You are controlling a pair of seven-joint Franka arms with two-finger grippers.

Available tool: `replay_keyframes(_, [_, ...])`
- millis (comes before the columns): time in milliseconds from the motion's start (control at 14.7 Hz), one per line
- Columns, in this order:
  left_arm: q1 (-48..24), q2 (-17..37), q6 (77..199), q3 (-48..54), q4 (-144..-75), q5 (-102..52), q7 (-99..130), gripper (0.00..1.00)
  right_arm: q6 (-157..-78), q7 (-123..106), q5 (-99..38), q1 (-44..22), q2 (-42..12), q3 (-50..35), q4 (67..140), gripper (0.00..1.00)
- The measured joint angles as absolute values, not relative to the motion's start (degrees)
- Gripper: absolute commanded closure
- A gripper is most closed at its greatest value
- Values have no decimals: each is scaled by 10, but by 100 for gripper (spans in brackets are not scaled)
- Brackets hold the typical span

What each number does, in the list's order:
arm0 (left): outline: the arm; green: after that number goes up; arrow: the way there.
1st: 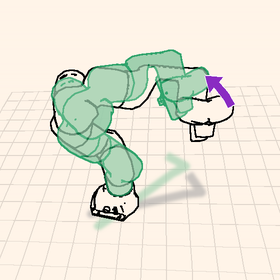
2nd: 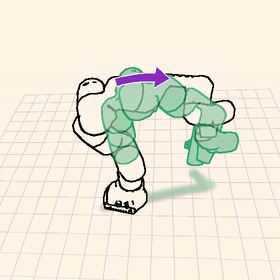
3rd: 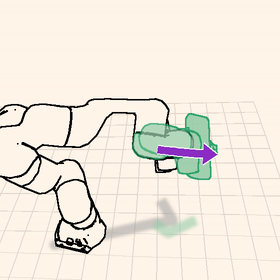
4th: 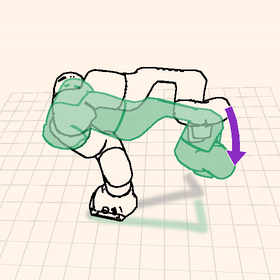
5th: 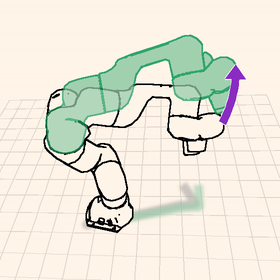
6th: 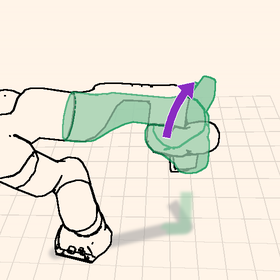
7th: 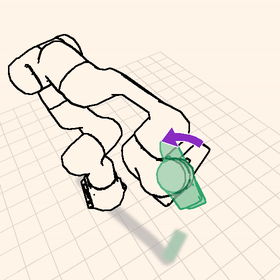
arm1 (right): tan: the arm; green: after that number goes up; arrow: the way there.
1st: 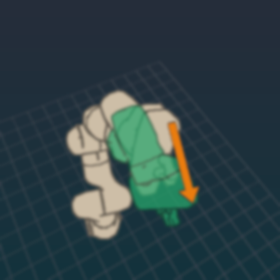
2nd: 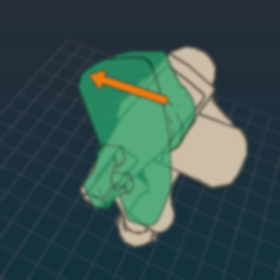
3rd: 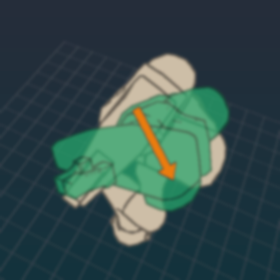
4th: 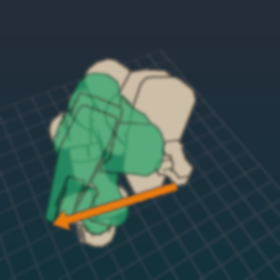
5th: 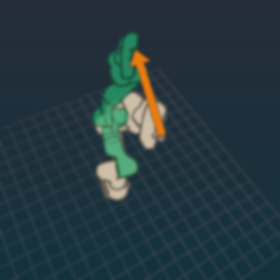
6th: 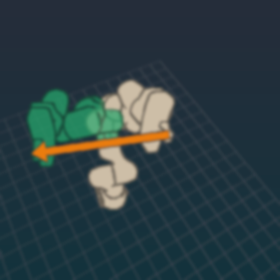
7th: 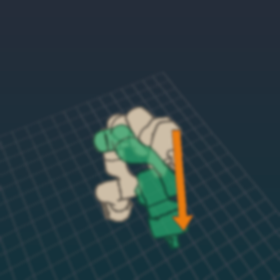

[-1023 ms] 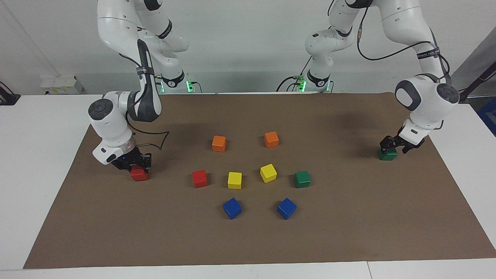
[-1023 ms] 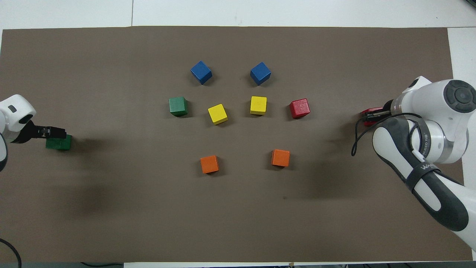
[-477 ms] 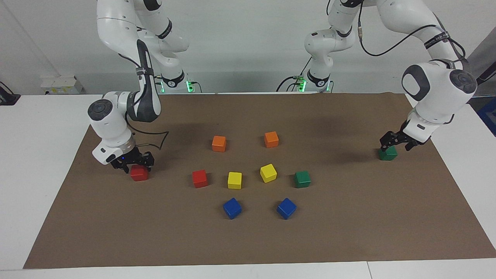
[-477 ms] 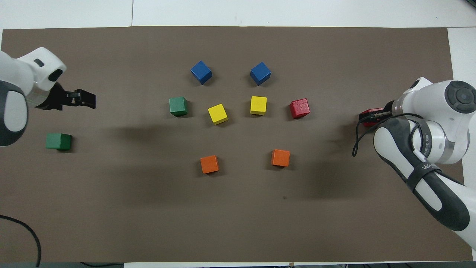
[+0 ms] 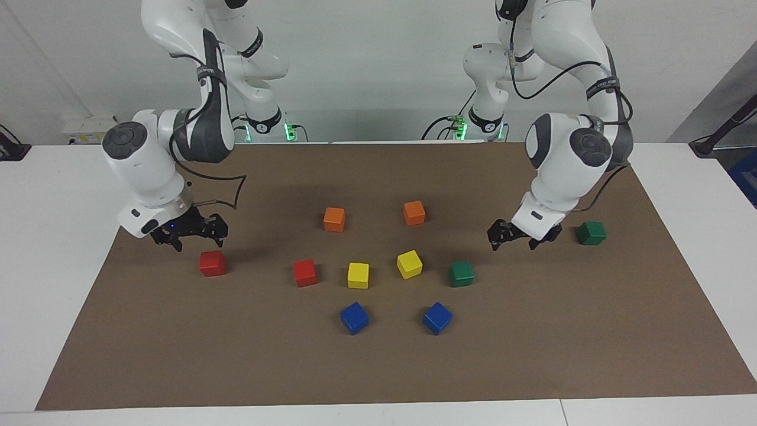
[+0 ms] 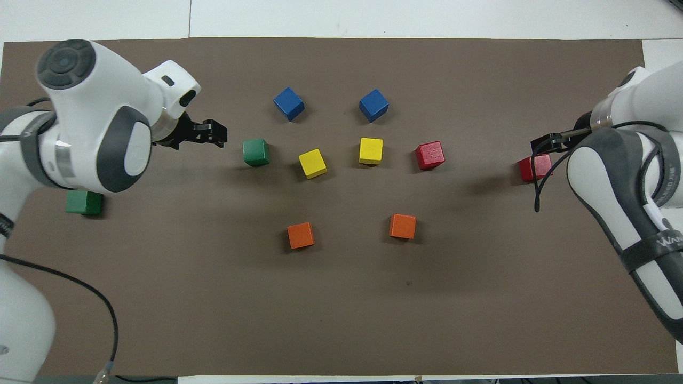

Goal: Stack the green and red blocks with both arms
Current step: 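Reach the left gripper to the other green cube while the right gripper returns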

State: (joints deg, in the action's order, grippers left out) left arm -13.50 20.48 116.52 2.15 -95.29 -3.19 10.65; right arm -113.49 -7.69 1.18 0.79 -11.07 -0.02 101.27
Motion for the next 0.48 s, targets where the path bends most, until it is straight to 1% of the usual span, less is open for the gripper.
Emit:
replay_keyframes(68, [-146, 226, 1188, 21, -946, -32, 115, 0, -1106, -55, 12, -11, -111, -1, 980, 0])
replay_keyframes(205, [-156, 257, 1220, 21, -937, -33, 125, 0, -1091, 14, 13, -60, -117, -3, 947, 0])
replay_keyframes(409, [-158, 275, 1230, 22, -930, -36, 125, 0, -1120, 148, 21, -162, -143, -5, 941, 0])
replay_keyframes(477, [-159, 275, 1233, 21, -930, -38, 125, 0, -1133, 164, 25, -183, -153, -5, 942, 0])
